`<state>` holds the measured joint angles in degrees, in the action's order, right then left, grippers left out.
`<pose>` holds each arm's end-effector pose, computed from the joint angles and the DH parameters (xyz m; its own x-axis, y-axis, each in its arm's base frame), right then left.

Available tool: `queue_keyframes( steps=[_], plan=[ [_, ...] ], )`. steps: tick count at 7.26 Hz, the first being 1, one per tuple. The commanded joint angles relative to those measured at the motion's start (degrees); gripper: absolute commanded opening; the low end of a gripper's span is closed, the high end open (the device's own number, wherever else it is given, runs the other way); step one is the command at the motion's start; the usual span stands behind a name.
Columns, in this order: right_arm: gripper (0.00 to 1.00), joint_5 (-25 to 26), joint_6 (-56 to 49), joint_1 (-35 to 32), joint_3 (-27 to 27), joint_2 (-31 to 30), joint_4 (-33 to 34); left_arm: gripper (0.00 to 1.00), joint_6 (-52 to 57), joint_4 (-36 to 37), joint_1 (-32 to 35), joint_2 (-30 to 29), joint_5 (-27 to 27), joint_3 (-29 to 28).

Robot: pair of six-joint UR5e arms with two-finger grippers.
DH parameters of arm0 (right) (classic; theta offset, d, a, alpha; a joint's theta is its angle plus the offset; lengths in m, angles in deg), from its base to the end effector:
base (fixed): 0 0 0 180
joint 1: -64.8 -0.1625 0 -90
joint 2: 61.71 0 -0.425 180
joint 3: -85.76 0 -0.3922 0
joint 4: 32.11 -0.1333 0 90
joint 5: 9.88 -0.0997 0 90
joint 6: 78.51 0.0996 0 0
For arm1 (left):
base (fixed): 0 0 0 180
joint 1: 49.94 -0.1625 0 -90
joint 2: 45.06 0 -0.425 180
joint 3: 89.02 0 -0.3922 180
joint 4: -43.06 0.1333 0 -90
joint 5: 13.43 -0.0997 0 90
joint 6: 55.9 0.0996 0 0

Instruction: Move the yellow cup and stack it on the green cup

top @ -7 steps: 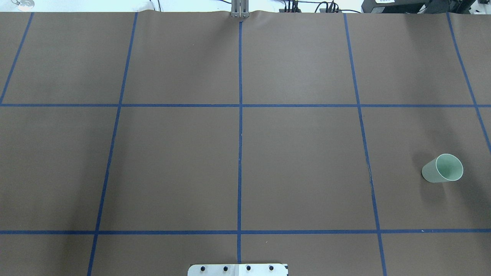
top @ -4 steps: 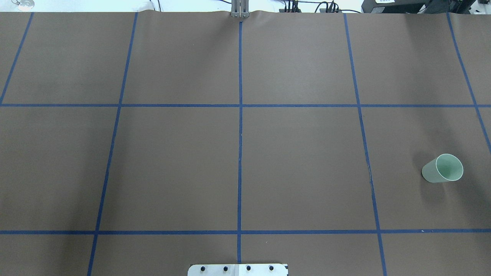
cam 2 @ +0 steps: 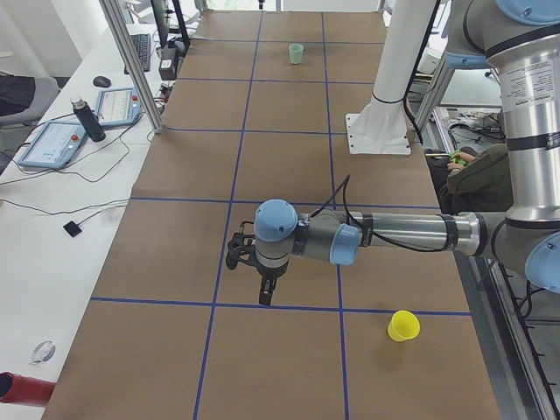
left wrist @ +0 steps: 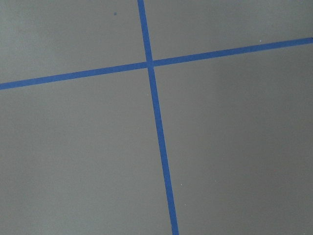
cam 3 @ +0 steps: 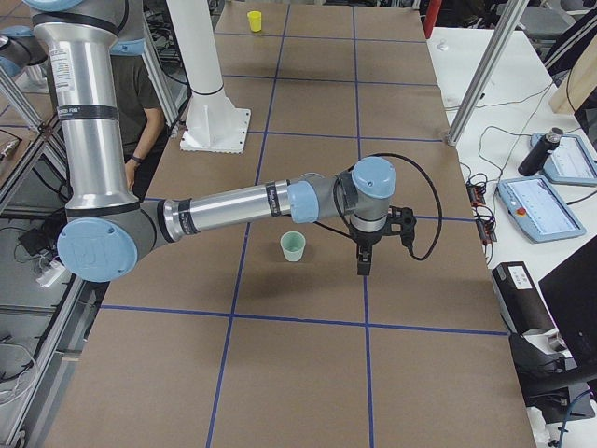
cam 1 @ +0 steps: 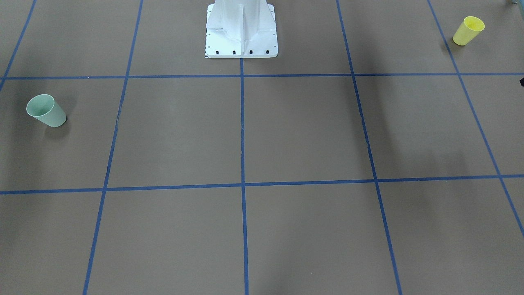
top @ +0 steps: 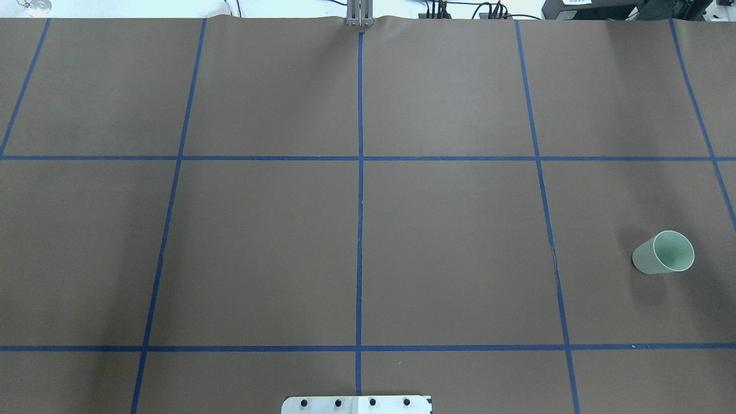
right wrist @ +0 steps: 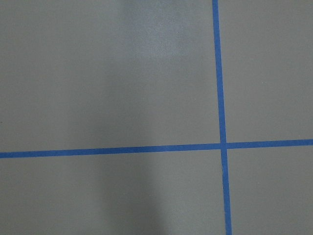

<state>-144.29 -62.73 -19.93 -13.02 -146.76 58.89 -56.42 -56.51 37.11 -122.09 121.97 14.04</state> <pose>0.0146 -0.5342 0.5403 0.6953 0.0532 0.7168 -0.1034 0.9943 0.0264 -0.0414 -0.4095 0.6283 0.6955 0.1465 -0.7034 -0.0444 0.9859 0.1614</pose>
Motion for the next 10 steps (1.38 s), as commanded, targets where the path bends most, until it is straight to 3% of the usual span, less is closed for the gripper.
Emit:
queue_keyframes(
  steps=[1, 3, 5, 7, 10],
  plan=[
    [1.00, -0.1, 0.0, 0.1, -0.1, -0.2, 0.0, 1.00, 0.0, -0.7, 0.0, 0.0, 0.3, -0.9],
    [1.00, -0.2, 0.1, 0.1, 0.0, -0.4, 0.0, 1.00, -1.5, -0.5, -0.1, 0.2, 0.4, -0.9],
    [1.00, -0.2, 0.2, 0.2, 0.0, -0.9, -0.4, 1.00, -18.2, -1.5, -3.8, 0.1, 1.4, -0.5],
    [1.00, -0.5, 0.2, 0.2, 0.0, -1.1, -0.5, 1.00, -38.5, -10.1, -12.2, -0.1, 0.7, -0.6],
    [1.00, -0.6, 0.4, 0.5, 0.1, -1.1, -0.5, 1.00, -60.7, -13.1, -15.5, 1.7, -3.1, 3.0]
  ],
)
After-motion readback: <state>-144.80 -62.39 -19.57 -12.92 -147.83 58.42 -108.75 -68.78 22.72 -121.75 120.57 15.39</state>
